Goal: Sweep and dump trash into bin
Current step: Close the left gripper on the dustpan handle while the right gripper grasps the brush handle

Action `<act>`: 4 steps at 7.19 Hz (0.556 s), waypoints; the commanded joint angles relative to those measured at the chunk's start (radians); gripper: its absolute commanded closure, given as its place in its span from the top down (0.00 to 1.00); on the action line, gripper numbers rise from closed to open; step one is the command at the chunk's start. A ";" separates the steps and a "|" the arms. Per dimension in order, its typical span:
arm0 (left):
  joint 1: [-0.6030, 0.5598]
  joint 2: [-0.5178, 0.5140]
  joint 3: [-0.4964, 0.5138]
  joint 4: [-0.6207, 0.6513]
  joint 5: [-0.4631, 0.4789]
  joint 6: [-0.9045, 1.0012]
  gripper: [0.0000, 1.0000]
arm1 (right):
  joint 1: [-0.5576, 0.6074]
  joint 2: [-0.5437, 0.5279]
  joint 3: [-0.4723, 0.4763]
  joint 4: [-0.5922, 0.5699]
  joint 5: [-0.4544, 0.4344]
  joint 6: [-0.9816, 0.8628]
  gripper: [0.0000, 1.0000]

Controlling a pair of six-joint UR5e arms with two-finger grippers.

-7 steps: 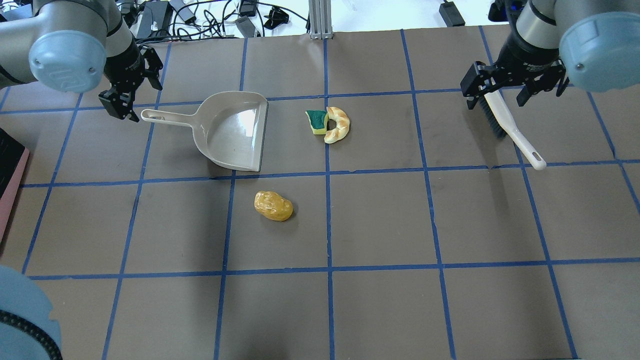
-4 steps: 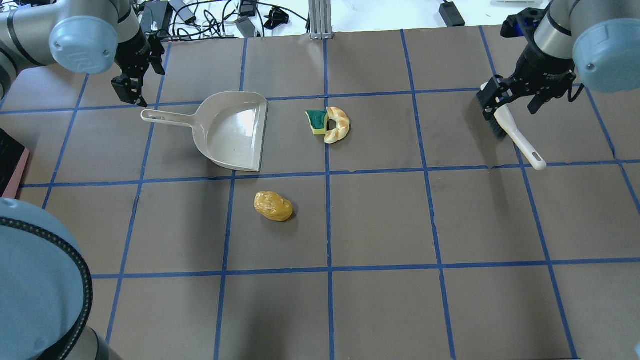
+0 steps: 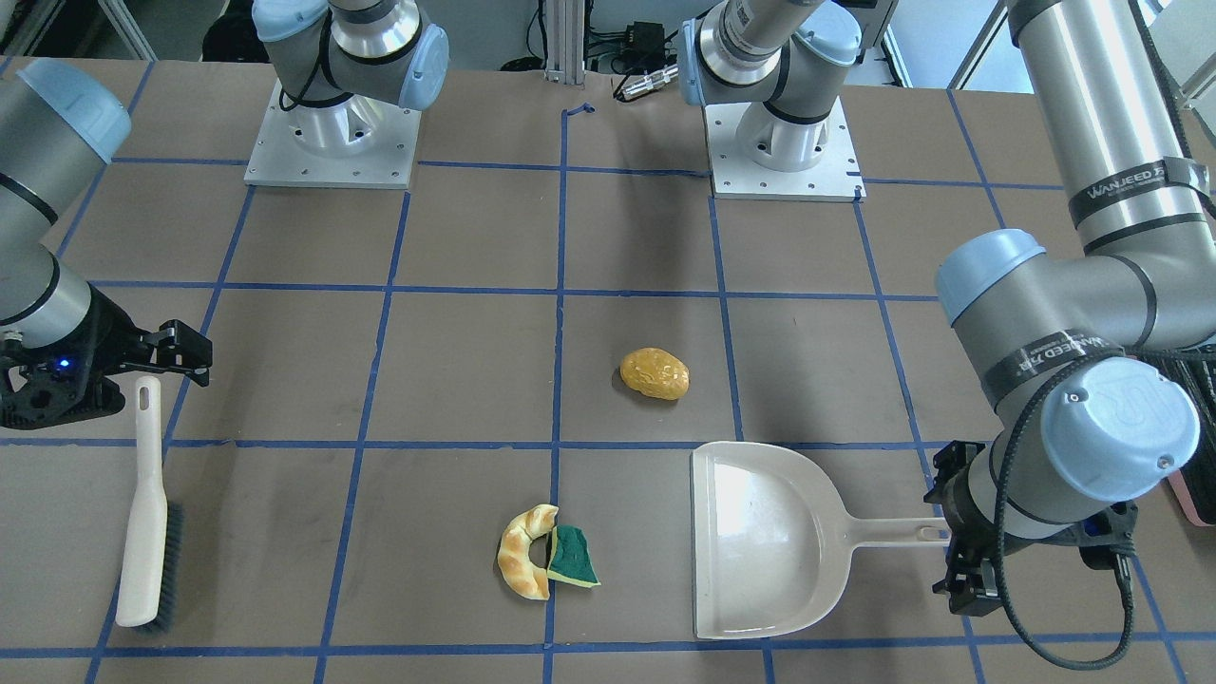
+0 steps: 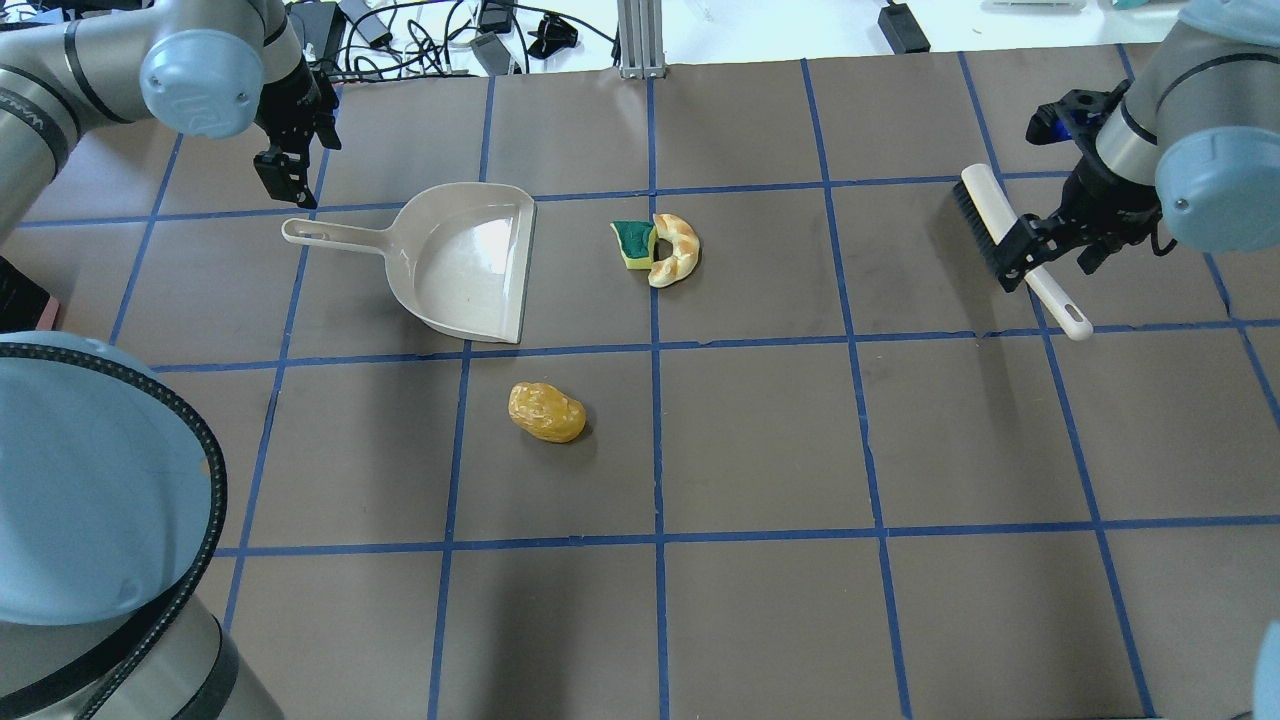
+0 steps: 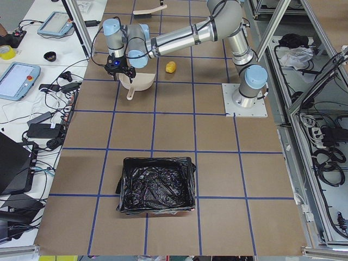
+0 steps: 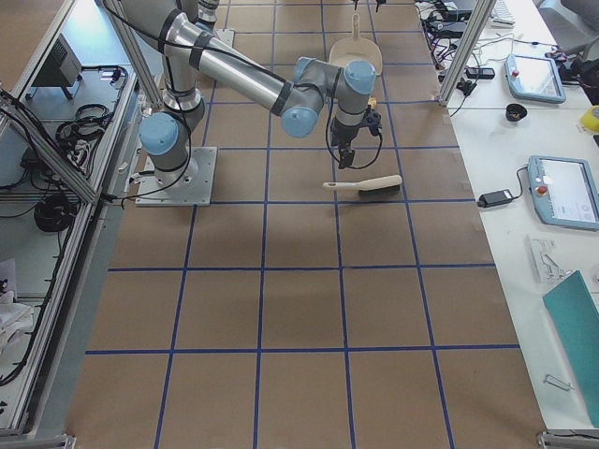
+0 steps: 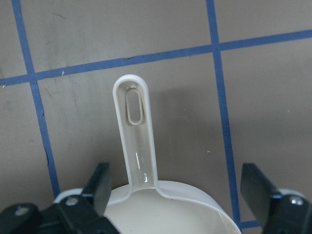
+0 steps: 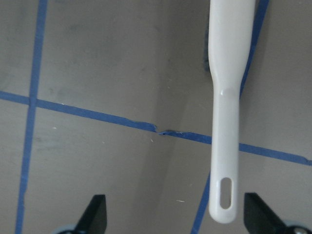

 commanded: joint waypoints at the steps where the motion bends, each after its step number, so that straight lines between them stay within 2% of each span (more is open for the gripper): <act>1: -0.001 -0.027 -0.010 0.006 -0.002 -0.040 0.93 | -0.025 0.007 0.021 -0.047 -0.111 -0.073 1.00; 2: -0.002 -0.044 -0.013 0.006 -0.003 -0.069 0.93 | -0.025 0.020 0.022 -0.120 -0.111 -0.075 0.99; 3: -0.004 -0.044 -0.021 0.006 -0.005 -0.072 0.93 | -0.025 0.060 0.022 -0.142 -0.111 -0.072 0.98; 4: -0.004 -0.047 -0.038 0.007 -0.008 -0.072 0.93 | -0.025 0.091 0.022 -0.142 -0.107 -0.062 0.90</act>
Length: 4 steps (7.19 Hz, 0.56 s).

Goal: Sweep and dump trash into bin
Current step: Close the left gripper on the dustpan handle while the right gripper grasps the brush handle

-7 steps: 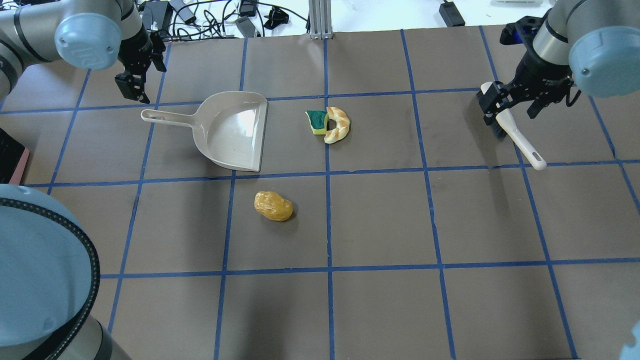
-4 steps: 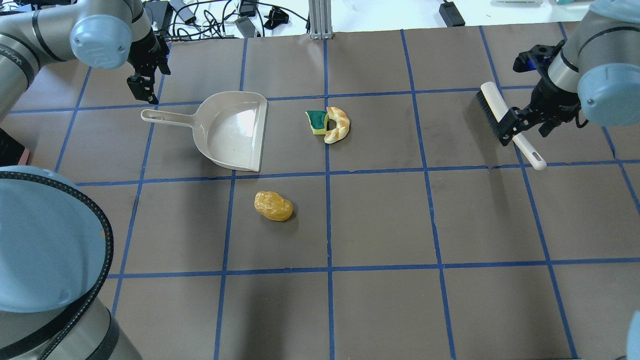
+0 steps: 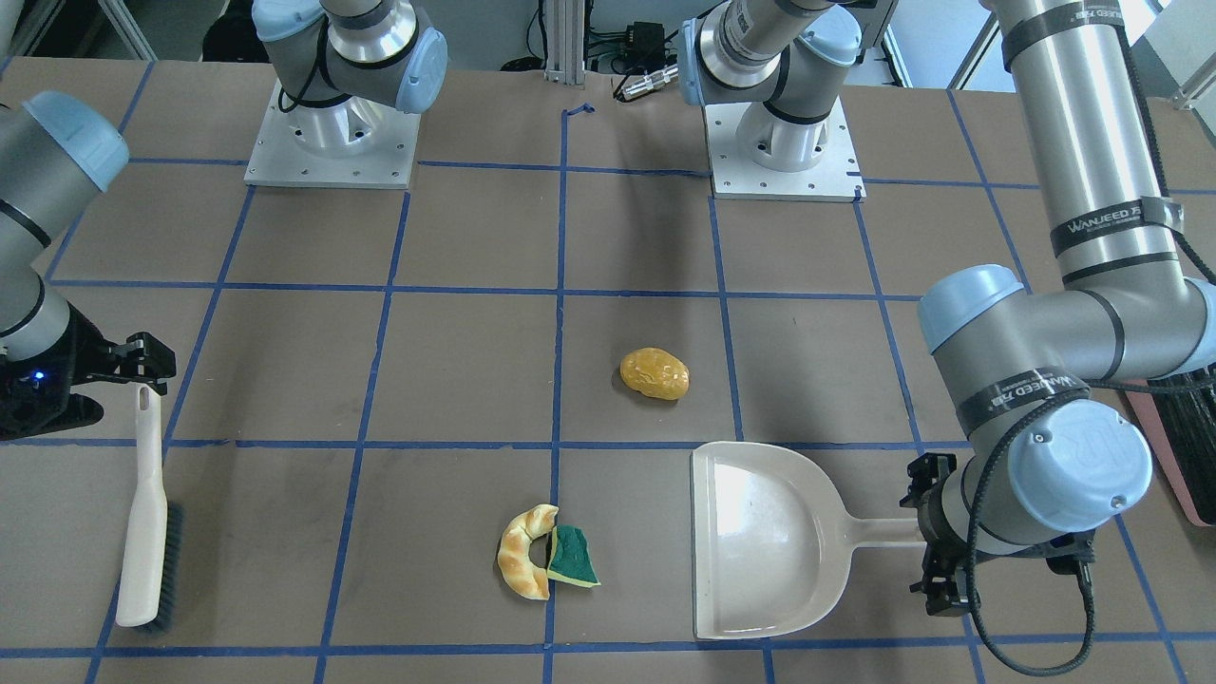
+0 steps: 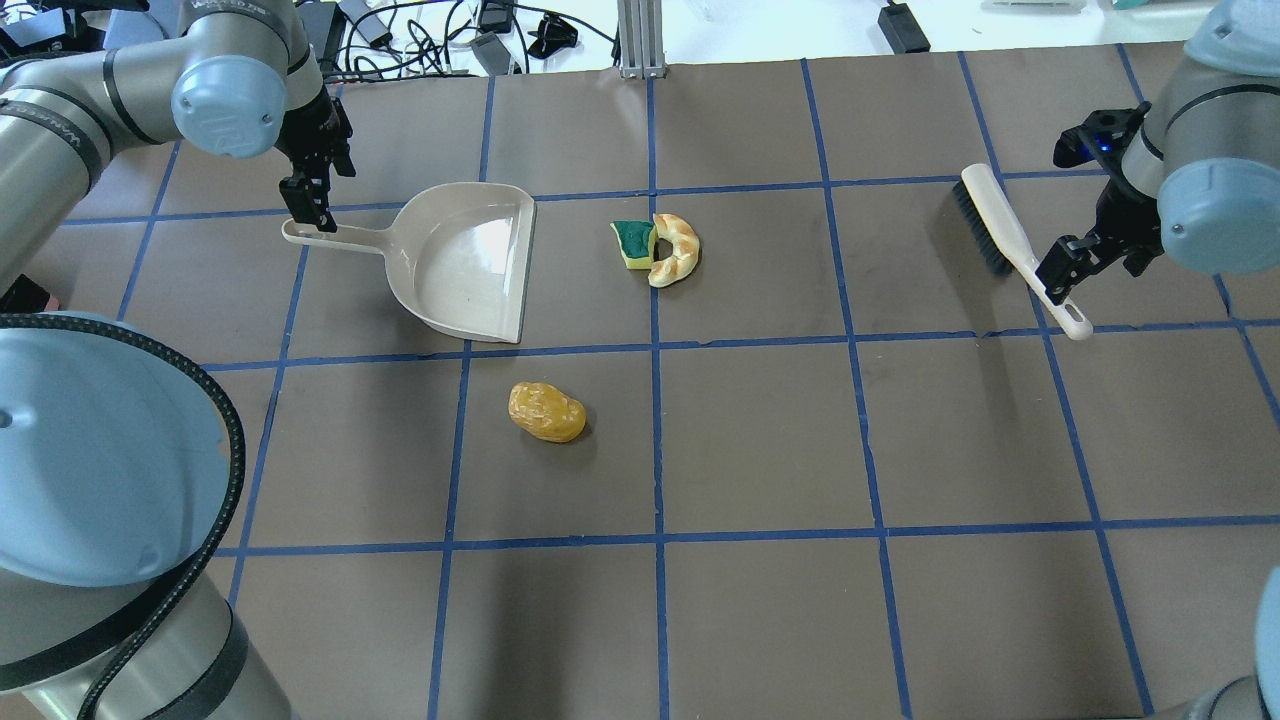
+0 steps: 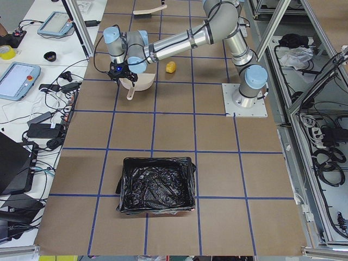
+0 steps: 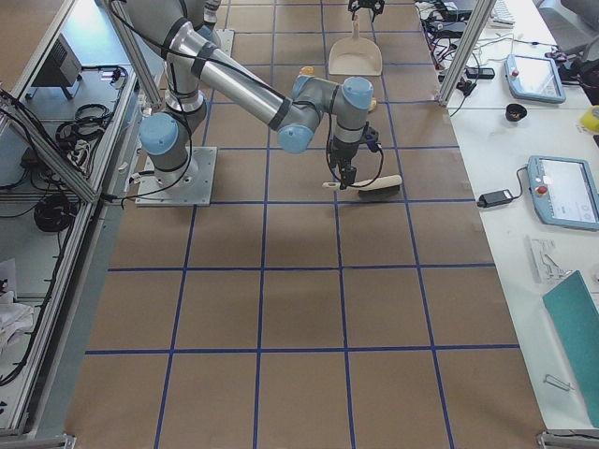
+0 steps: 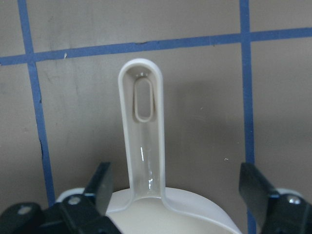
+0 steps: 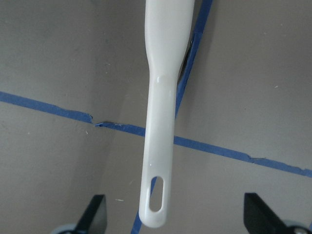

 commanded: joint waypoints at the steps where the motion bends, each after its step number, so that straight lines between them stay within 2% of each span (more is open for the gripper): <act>1: -0.001 -0.005 -0.029 0.004 0.000 -0.008 0.90 | -0.001 0.043 0.011 -0.005 0.004 0.013 0.90; 4: -0.001 0.020 -0.083 0.003 0.003 -0.039 0.81 | -0.001 0.041 0.060 -0.011 0.004 0.018 0.91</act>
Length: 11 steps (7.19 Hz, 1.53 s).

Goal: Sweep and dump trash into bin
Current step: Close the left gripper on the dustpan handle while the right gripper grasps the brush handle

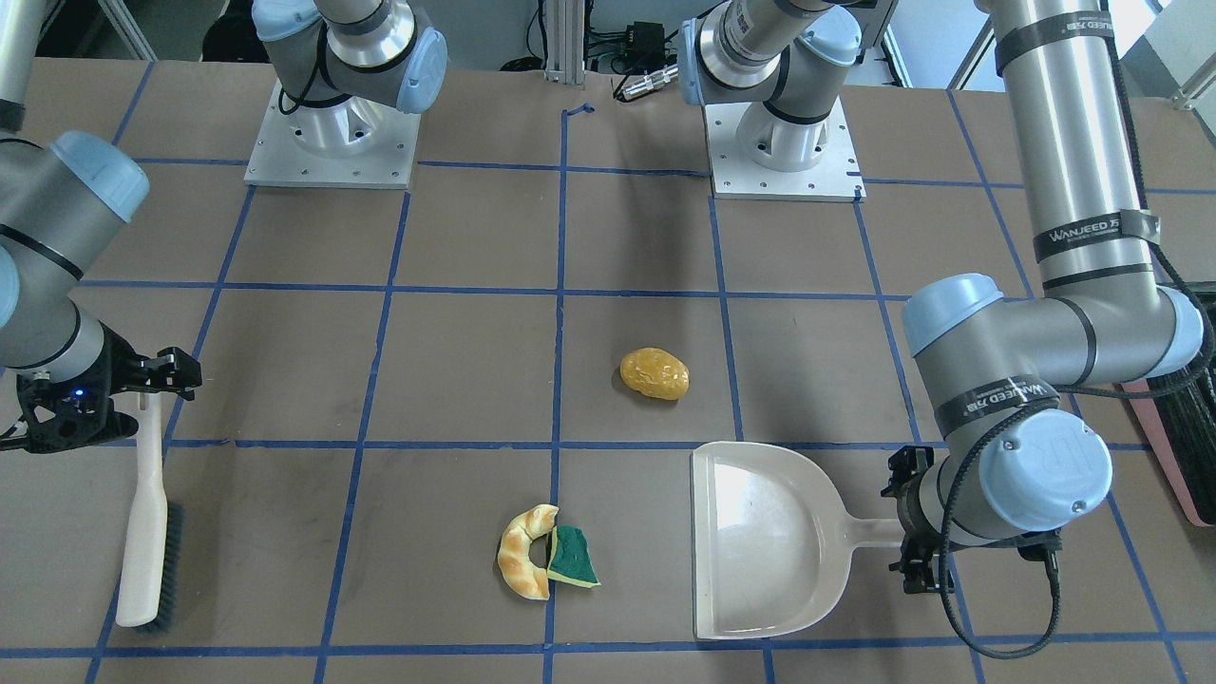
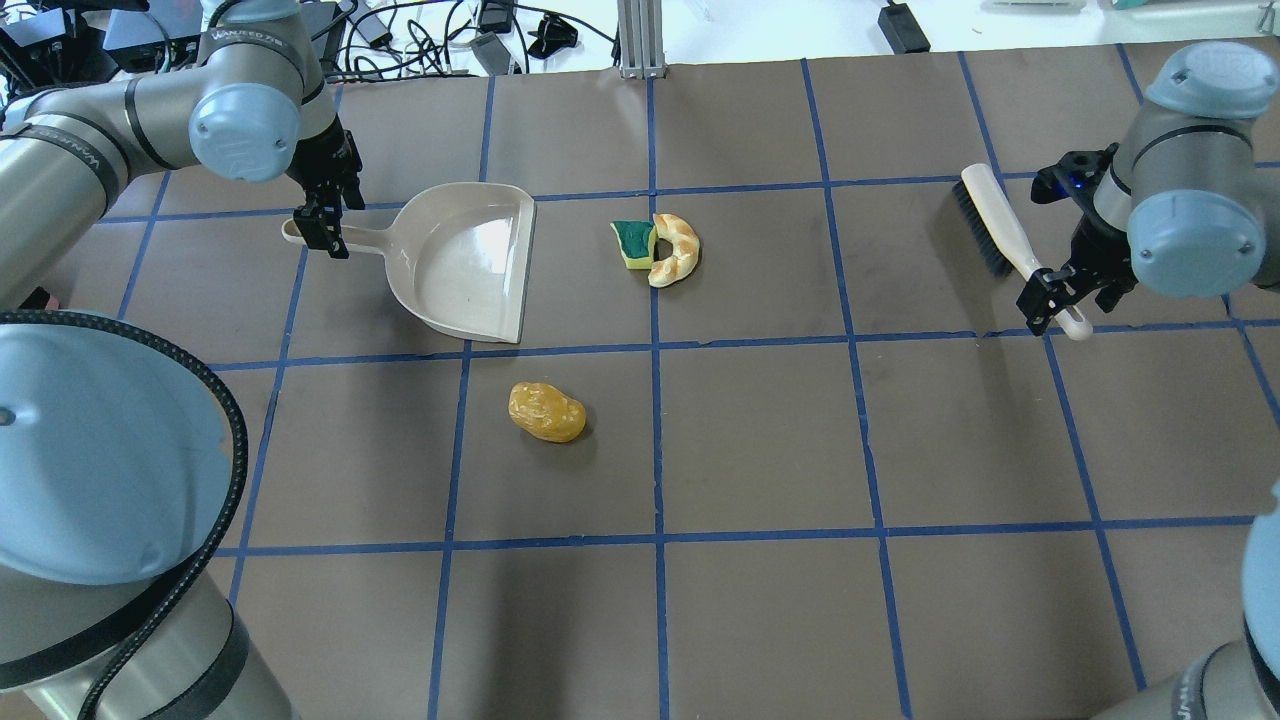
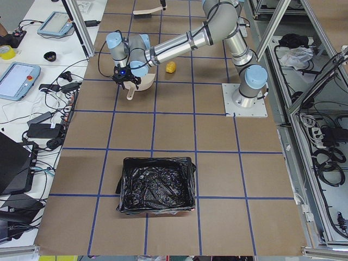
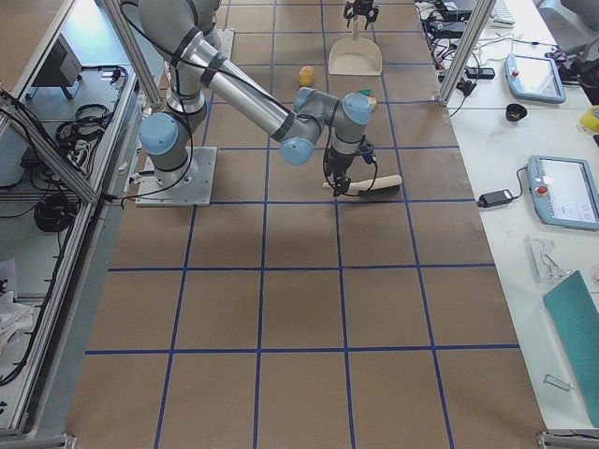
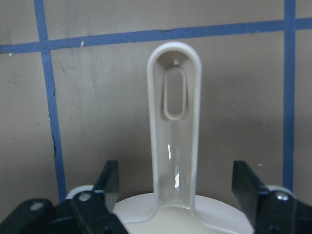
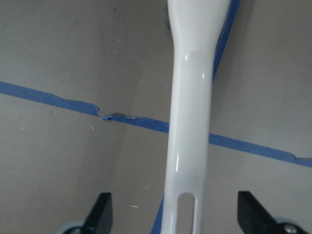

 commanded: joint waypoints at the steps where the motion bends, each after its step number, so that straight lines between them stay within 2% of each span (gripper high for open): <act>1: 0.001 0.013 -0.024 0.001 -0.002 -0.016 0.72 | 0.000 0.002 0.012 -0.005 0.009 0.000 0.91; 2: 0.001 0.009 -0.026 0.030 -0.002 -0.017 0.64 | 0.000 0.004 0.007 -0.012 0.023 -0.002 0.91; 4: 0.005 -0.002 -0.027 0.076 -0.002 -0.017 0.59 | 0.000 0.011 0.007 -0.084 0.031 0.001 0.91; 5: 0.006 -0.002 -0.027 0.082 -0.005 -0.017 0.49 | 0.000 0.025 0.007 -0.119 0.029 0.001 0.91; 6: 0.006 -0.002 -0.027 0.084 -0.008 -0.017 0.32 | 0.000 0.037 0.010 -0.121 0.029 0.027 0.90; 7: 0.006 -0.001 -0.030 0.084 -0.009 -0.017 0.19 | 0.000 0.039 0.010 -0.118 0.029 0.038 0.90; 8: 0.006 0.001 -0.041 0.084 -0.008 -0.017 0.17 | 0.000 0.034 0.012 -0.114 0.028 0.041 0.89; 9: 0.006 -0.001 -0.050 0.098 -0.008 -0.014 0.18 | 0.000 0.025 0.012 -0.113 0.026 0.038 0.88; 10: 0.009 -0.001 -0.065 0.124 0.000 -0.010 0.36 | 0.000 0.025 0.012 -0.108 0.026 0.041 0.81; 11: 0.011 -0.001 -0.073 0.139 0.000 -0.008 0.35 | 0.000 0.024 0.010 -0.110 0.026 0.041 0.78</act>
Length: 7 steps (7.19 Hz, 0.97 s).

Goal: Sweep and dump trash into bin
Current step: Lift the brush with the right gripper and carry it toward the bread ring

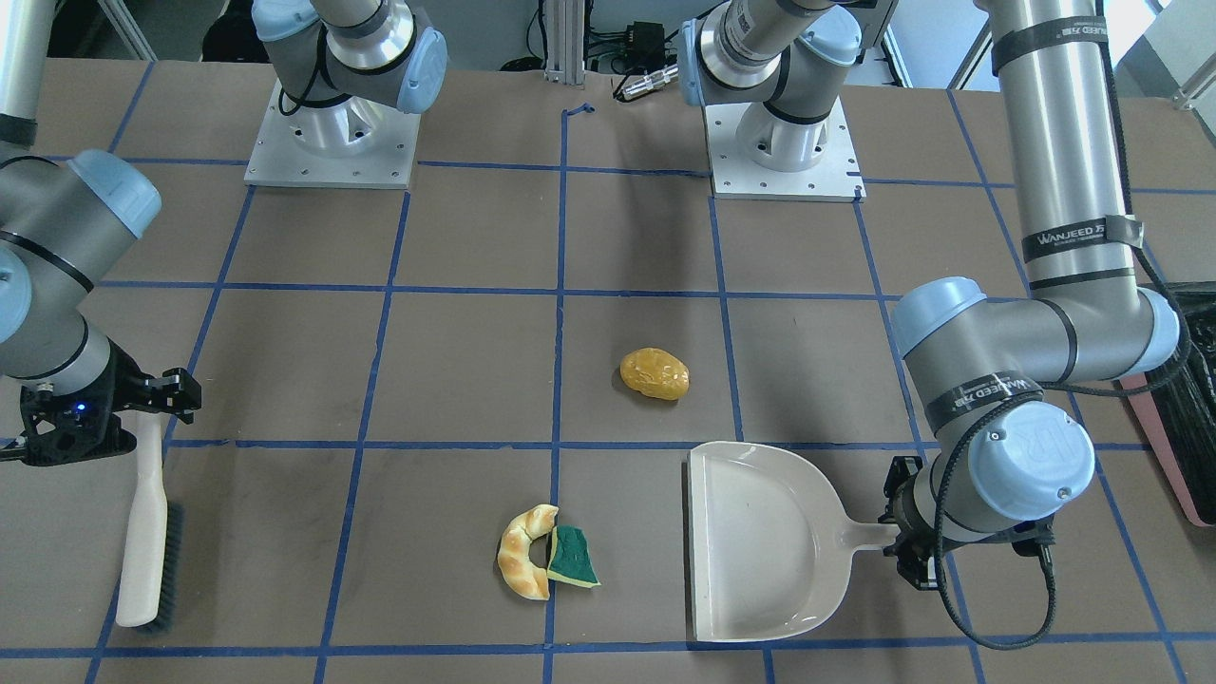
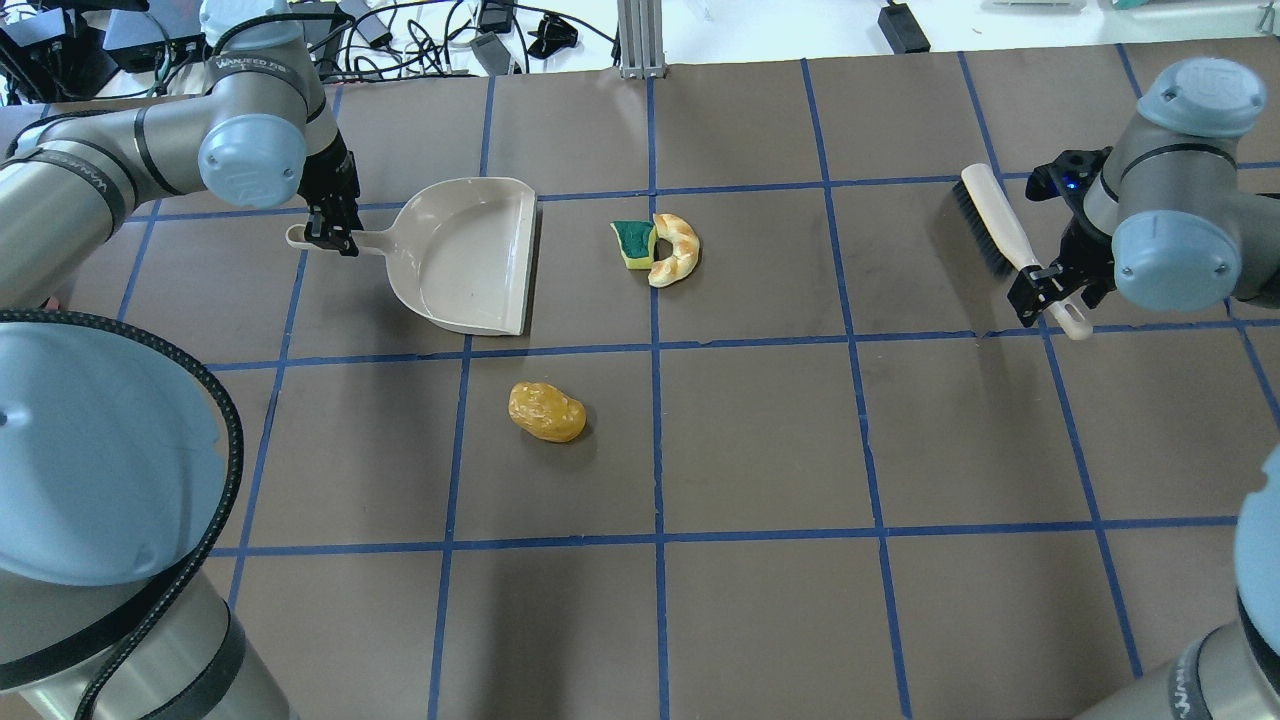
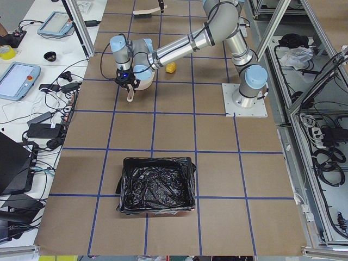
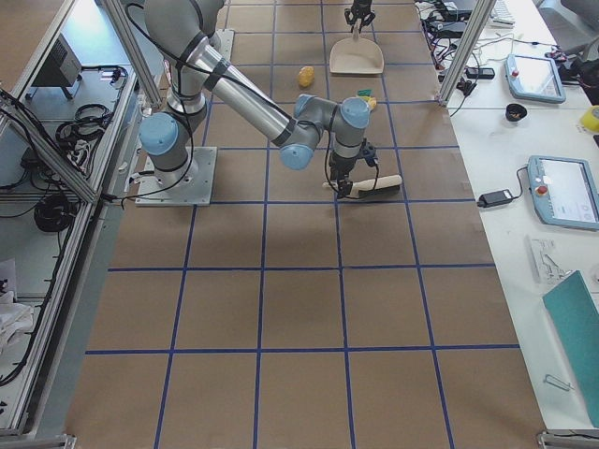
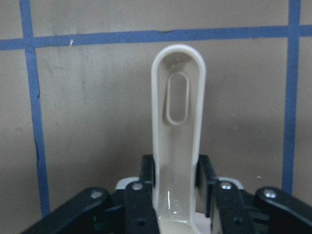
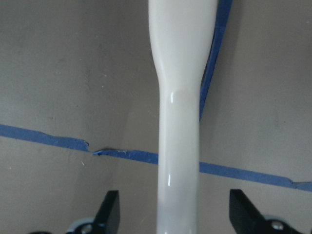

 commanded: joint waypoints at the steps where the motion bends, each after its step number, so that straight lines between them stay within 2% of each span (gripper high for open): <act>1: 0.007 0.010 -0.012 0.021 -0.008 0.003 0.00 | 0.000 -0.001 0.000 0.001 0.000 -0.002 0.76; 3: 0.010 0.021 -0.011 0.021 -0.033 0.003 0.00 | 0.000 -0.001 0.000 0.004 0.001 -0.002 0.65; 5: 0.007 0.043 -0.009 0.007 -0.013 0.001 0.00 | 0.000 -0.002 -0.001 0.004 0.001 -0.002 0.57; 7: -0.016 0.052 0.005 -0.054 0.100 -0.015 0.00 | 0.000 -0.002 -0.001 0.001 0.001 -0.002 0.44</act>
